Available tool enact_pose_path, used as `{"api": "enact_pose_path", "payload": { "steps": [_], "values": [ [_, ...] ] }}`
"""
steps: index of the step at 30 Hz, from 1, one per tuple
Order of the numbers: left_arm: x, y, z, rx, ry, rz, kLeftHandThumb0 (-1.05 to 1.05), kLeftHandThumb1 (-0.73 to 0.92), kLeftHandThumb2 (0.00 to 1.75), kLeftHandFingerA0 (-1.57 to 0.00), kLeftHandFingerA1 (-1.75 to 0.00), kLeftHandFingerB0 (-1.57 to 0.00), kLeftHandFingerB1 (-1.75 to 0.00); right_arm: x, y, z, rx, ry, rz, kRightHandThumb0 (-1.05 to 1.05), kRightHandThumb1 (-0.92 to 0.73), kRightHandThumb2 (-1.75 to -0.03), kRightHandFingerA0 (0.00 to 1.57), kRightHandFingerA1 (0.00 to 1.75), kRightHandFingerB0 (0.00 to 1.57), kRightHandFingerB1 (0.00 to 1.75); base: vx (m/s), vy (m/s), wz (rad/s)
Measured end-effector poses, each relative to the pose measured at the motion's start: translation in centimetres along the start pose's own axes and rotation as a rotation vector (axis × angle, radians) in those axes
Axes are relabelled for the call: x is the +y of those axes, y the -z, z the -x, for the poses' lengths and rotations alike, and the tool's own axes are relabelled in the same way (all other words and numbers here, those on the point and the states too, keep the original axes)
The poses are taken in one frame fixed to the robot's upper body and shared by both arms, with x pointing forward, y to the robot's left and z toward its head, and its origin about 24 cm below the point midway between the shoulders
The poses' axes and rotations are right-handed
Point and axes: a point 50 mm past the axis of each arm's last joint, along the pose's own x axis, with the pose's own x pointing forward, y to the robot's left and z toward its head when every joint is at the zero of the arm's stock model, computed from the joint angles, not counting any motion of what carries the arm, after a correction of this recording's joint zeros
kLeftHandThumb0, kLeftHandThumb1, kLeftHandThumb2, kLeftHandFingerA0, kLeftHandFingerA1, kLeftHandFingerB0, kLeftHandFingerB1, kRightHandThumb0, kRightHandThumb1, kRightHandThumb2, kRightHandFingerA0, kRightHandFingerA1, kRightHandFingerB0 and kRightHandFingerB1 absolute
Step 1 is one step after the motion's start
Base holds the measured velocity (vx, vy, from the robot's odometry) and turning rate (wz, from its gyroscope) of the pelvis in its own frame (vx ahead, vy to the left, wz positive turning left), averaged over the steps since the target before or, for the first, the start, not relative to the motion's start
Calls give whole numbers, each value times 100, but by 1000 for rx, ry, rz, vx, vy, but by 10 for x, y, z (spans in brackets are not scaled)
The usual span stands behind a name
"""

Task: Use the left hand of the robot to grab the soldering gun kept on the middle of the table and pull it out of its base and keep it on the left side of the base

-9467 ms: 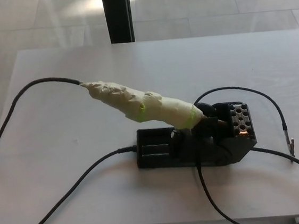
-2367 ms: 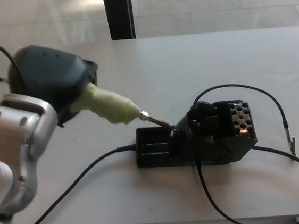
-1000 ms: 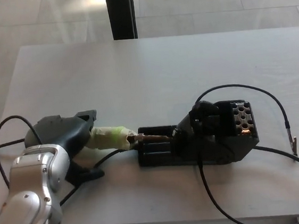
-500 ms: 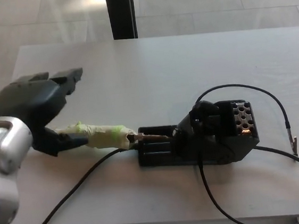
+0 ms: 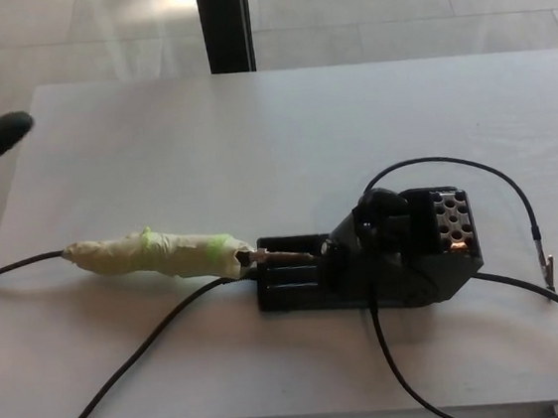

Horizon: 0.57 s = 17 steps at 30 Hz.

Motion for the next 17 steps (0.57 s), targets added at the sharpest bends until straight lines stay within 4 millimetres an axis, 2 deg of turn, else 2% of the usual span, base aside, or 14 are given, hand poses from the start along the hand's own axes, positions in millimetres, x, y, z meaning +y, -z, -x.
{"api": "enact_pose_path", "payload": {
  "steps": [2, 3, 6, 7, 8, 9, 10, 11, 12, 13, 14, 15, 17],
  "values": [
    [4, 12, 6, 32, -16, 32, -85, 54, 98, 0, -45, 0, -28, 0, 0, 0, 0, -2, 0, -105, -59, -104, 113, 160, 41, 169, 0, 0, 0],
    [6, 19, 10, 54, -22, 50, -104, 64, 102, 0, -52, 0, -40, 0, 0, 0, 0, -3, -1, -105, -59, -105, 108, 155, 38, 170, 0, 0, 0],
    [3, 50, 24, 154, -18, 105, -98, 61, 99, 0, -48, 0, -33, 0, 0, 0, 1, -7, -2, -105, -60, -107, 105, 161, 42, 163, 0, 0, 0],
    [-1, 64, 30, 203, -6, 128, -98, 61, 99, 0, -47, 0, -31, 0, 0, 0, 1, -8, -4, -105, -58, -102, 79, 166, 40, 165, 0, 0, 0],
    [-7, 80, 37, 262, 13, 154, -94, 59, 99, 0, -51, 0, -31, 0, 1, 0, 2, -10, -5, -105, -58, -104, 69, 168, 39, 166, 0, 0, 0],
    [-15, 97, 45, 327, 36, 184, -94, 59, 99, 0, -51, 0, -31, 0, 1, 0, 3, -13, -7, -105, -58, -104, 69, 168, 39, 166, 0, 0, 0],
    [-22, 111, 52, 383, 57, 207, -91, 58, 100, -2, -63, 0, -44, 0, 1, 0, 3, -14, -8, -96, 4, -108, 109, 148, 55, 123, 0, 0, 0],
    [-29, 123, 59, 432, 79, 231, -91, 58, 100, -2, -63, 0, -43, 1, 1, 0, 4, -16, -9, -105, -59, -103, 67, 166, 39, 167, 0, 0, 0],
    [-37, 134, 66, 481, 100, 255, -94, 57, 97, -7, -73, -1, -56, 1, 1, 0, 4, -17, -11, -105, -57, -104, 65, 165, 37, 166, 0, 0, 0],
    [-46, 145, 74, 530, 123, 281, -94, 57, 97, -7, -73, -1, -56, 1, 1, 0, 4, -20, -12, -105, -57, -104, 65, 165, 37, 166, 0, 0, 0],
    [-52, 153, 79, 564, 138, 300, -93, 74, 64, 0, -84, 0, -71, 1, 1, 0, 5, -22, -14, -105, -56, -102, 64, 163, 37, 164, 0, 0, 0],
    [-63, 165, 90, 624, 164, 335, -90, 55, 93, -3, -67, -4, -60, 2, 1, 0, 5, -25, -16, -105, -58, -104, 65, 165, 38, 166, 0, 0, 0],
    [-71, 175, 99, 671, 175, 376, -88, 56, 94, -4, -69, -7, -63, 2, 1, 0, 5, -28, -17, -105, -57, -101, 70, 165, 39, 166, 0, 0, 0]
  ]
}}
